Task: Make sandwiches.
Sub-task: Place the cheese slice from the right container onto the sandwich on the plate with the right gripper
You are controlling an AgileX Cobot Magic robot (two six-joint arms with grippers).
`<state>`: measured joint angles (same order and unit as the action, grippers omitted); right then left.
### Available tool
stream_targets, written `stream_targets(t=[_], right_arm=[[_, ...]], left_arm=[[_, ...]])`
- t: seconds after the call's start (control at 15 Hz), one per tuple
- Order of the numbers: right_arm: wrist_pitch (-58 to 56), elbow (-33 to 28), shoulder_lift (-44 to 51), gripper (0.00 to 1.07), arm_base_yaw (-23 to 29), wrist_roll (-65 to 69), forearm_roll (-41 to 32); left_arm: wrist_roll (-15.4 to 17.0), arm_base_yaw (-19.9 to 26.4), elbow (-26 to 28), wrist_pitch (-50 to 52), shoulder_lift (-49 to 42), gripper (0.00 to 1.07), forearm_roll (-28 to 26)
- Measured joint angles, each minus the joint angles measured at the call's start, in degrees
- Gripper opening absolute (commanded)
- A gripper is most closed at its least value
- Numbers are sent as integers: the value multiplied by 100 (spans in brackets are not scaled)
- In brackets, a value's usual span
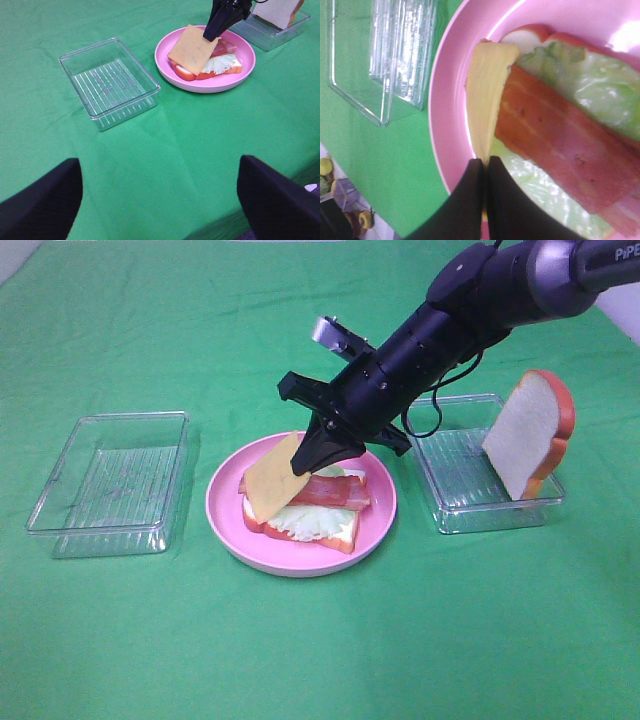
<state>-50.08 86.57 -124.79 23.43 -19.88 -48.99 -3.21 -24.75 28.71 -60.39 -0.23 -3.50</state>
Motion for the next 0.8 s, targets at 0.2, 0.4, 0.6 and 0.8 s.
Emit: stream_targets(t=[0.2,0.4,0.6,0.8], right_arm=[[80,0,86,0,0,321,550],[-29,0,17,19,0,361,607],[-69,0,17,58,0,361,607],[-69,0,23,73,0,361,625]], left_arm=[[0,0,0,0,0,80,0],[0,0,0,0,0,80,0],[0,0,0,0,0,80,0],[0,0,0,0,0,80,0]])
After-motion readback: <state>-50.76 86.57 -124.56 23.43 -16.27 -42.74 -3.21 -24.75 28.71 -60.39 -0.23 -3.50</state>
